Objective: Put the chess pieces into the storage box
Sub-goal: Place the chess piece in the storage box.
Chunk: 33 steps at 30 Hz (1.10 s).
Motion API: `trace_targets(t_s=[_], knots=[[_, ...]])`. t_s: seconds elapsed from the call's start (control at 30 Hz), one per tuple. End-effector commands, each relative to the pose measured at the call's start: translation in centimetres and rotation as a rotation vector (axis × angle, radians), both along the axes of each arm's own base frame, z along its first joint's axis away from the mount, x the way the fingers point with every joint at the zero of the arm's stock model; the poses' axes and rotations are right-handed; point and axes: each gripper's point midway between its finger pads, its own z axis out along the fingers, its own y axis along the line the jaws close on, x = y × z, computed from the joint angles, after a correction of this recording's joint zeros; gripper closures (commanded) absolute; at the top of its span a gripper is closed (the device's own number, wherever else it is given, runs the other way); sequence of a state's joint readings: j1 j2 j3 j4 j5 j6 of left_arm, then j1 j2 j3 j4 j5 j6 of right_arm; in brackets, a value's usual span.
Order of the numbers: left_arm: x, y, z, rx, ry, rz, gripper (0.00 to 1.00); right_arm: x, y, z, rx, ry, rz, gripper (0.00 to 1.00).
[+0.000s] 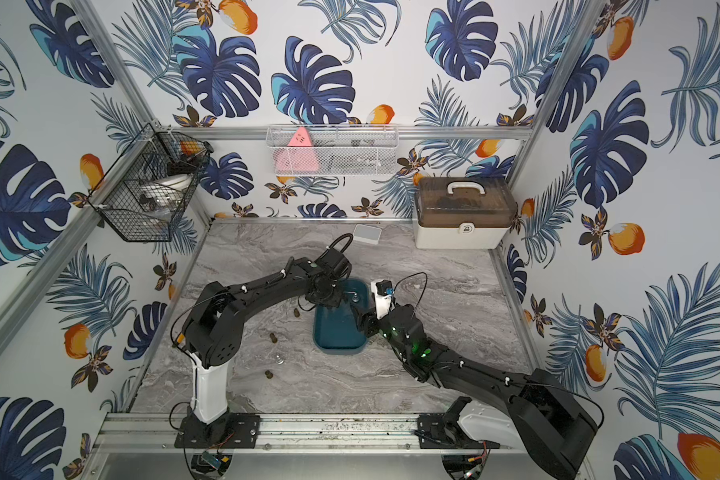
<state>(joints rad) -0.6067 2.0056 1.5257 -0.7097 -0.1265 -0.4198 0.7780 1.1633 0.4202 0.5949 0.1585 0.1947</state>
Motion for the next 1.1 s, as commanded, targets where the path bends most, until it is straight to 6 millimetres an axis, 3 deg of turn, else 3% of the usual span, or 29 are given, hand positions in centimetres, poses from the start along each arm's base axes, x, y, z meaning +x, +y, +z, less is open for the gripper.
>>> trace_targets(t_s=[0.0,1.07], knots=[[0.3,0.0,-0.2,0.002,-0.008,-0.005,0.87,0.1,0.3,0.7,0.021,-0.012,0.009,0.26],[0.0,-0.9,-1.8,-0.004,0.026,-0.010,0.85,-0.1,0.1,1.0,0.020,-0.018,0.007,0.25]])
